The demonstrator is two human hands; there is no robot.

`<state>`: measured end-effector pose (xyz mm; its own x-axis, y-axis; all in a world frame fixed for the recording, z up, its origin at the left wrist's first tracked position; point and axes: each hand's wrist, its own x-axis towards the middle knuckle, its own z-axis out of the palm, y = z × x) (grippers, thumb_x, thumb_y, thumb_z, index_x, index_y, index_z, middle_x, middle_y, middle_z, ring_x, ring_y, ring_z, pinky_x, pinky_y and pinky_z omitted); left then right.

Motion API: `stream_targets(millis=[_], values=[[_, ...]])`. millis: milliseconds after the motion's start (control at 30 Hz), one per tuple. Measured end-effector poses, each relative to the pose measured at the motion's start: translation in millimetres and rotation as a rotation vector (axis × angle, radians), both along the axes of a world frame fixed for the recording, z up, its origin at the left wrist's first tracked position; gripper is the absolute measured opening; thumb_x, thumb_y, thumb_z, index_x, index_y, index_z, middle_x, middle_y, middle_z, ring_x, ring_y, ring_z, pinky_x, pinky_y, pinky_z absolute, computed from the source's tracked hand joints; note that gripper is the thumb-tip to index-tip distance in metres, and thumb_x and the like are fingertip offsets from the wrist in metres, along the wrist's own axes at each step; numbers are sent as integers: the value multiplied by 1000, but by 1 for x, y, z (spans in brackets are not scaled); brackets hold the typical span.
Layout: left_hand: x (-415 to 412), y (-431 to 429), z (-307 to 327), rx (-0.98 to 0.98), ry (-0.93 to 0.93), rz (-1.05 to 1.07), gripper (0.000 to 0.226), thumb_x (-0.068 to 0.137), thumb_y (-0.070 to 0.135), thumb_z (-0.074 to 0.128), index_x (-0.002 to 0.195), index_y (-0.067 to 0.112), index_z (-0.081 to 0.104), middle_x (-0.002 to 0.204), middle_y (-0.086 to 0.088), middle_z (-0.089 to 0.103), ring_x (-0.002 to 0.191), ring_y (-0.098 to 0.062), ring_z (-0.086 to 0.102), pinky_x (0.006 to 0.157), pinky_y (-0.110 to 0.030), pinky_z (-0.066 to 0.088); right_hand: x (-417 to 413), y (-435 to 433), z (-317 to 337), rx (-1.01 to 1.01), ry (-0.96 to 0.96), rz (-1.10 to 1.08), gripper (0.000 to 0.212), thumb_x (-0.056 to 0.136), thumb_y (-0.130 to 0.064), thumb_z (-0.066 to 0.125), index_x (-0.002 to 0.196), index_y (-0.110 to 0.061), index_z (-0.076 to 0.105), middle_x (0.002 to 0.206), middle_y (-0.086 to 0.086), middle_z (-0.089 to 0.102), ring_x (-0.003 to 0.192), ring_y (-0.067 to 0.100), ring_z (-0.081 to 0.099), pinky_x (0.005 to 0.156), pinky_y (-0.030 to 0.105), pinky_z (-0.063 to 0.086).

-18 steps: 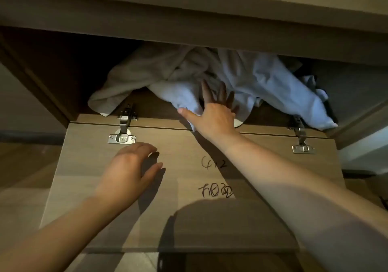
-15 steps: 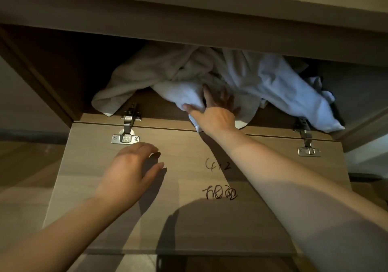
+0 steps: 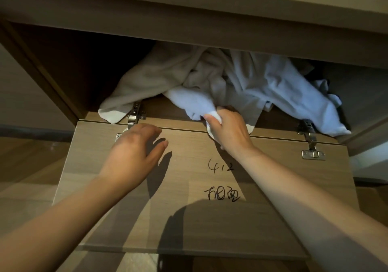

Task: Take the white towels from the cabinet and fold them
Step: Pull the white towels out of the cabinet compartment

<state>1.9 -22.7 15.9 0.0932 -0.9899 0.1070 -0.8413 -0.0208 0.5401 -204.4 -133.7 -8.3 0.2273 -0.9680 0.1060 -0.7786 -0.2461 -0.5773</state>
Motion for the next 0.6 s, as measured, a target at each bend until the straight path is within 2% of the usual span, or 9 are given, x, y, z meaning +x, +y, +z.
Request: stream_targets(millis=[67,133,200,300,433,500,600], values=[[-3,-1,3,-7,1,-6,37,92,36,59,124,16,61,127,1,58,116,-16,52,93,-26,38,-18,10,0,-53,24,29,31,99,-35,52,98,-8,67,89,10,64,86,27,57,69,34,37],[-7,0,6,-19,1,-21,38,92,34,60,124,15,61,129,0,57,118,-17,51,95,-23,36,-31,26,-2,-93,38,66,29,99,-34,52,99,-9,66,90,4,59,85,21,52,68,30,29],[-11,1,9,-41,-7,-42,39,91,34,62,124,13,62,131,-2,56,121,-18,50,96,-25,35,-41,44,-4,-88,36,89,28,99,-35,51,100,-11,66,93,-2,56,85,15,50,68,29,32],[-15,-7,14,-83,-40,-44,46,88,38,63,127,14,59,134,-4,52,124,-22,47,101,-30,36,-57,60,-4,-56,37,87,30,99,-35,50,102,-10,66,96,1,61,86,17,53,71,33,41],[-20,-40,19,-53,-133,33,68,84,54,61,135,12,45,138,-13,41,127,-32,40,104,-40,36,-73,74,-3,-23,55,59,37,99,-39,47,115,-11,66,108,2,62,95,14,54,80,33,48],[-27,-55,20,-24,-212,133,76,81,65,55,131,9,44,132,-18,40,122,-35,39,99,-44,38,-78,79,-5,-10,45,58,39,99,-39,48,121,-12,65,113,1,62,100,13,53,82,30,47],[-33,-67,18,-68,-356,247,79,79,73,45,113,3,54,116,-24,46,111,-39,41,90,-47,36,-86,83,-5,4,48,67,42,98,-41,48,121,-11,66,114,-1,59,100,13,53,80,25,41]])
